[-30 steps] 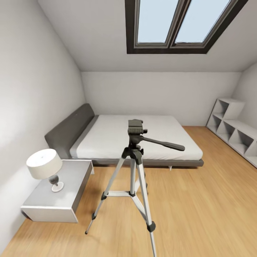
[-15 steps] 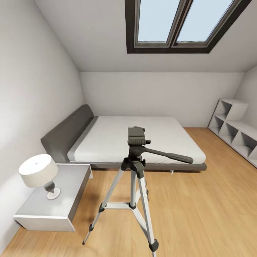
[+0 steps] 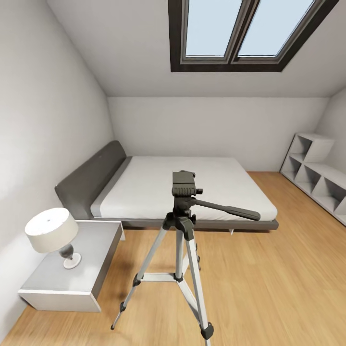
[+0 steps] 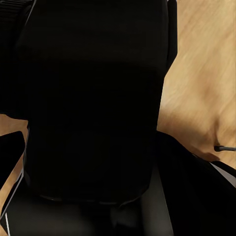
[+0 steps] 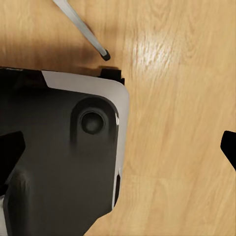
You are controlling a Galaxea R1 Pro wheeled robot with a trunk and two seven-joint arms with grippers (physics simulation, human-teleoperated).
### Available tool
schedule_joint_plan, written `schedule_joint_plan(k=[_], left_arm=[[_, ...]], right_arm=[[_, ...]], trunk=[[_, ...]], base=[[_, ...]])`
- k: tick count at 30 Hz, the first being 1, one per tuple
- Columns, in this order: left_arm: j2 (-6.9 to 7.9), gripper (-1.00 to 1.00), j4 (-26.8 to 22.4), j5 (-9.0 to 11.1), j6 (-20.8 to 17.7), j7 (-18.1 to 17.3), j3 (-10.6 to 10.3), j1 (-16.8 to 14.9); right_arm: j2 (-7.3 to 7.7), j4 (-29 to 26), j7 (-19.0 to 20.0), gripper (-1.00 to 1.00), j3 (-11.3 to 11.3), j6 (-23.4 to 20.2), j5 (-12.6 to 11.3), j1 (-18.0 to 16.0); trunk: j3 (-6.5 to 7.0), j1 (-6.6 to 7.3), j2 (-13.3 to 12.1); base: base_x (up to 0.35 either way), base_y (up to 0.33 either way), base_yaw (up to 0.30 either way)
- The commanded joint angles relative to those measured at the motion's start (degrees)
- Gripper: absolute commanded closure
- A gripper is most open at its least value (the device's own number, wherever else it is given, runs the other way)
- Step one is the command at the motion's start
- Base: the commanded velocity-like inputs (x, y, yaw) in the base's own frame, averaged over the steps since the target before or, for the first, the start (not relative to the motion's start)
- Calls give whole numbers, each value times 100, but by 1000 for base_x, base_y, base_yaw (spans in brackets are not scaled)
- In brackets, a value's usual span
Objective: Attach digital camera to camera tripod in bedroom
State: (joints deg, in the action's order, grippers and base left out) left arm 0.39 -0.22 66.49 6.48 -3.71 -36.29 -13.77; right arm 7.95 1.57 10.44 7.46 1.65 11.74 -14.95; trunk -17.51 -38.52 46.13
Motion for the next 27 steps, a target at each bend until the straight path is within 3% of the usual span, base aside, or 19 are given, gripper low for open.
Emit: schedule_joint_plan(k=[1, 10, 15, 18, 19, 21, 24, 27], left_arm=[[-1, 100, 5, 50, 11, -25, -45, -3], [-3, 100, 5, 48, 11, -25, -51, -4], [-4, 100, 5, 48, 11, -25, -52, -3], [-4, 100, 5, 48, 11, -25, -49, -3], [-4, 100, 5, 48, 11, -25, -47, -3], [-4, 100, 5, 48, 11, -25, -48, -3], [-4, 100, 5, 48, 11, -25, -51, -3], [-4, 100, 5, 43, 11, -25, -52, -3]], right_arm=[[2, 11, 18, -100, 46, 26, 54, -8], [4, -91, 58, -100, 72, 33, 55, -8], [52, -766, 183, -100, 84, -294, 32, 2], [76, -1655, 310, -100, 110, -984, 2, 3], [81, -2210, 392, -100, 118, -1450, -30, 4], [69, -2828, 465, -100, 123, -1951, -69, 6], [39, -4495, 577, -100, 130, -3131, -136, 4], [20, -5728, 681, -100, 132, -3935, -162, 3]], trunk=[[-7, -1, 5], [-7, -1, 5], [-7, -1, 5], [-7, -1, 5], [-7, -1, 5], [-7, -1, 5], [-7, -1, 5], [-7, -1, 5]], base=[[0, 0, 0], [0, 0, 0], [0, 0, 0], [0, 0, 0], [0, 0, 0], [0, 0, 0], [0, 0, 0], [0, 0, 0]])
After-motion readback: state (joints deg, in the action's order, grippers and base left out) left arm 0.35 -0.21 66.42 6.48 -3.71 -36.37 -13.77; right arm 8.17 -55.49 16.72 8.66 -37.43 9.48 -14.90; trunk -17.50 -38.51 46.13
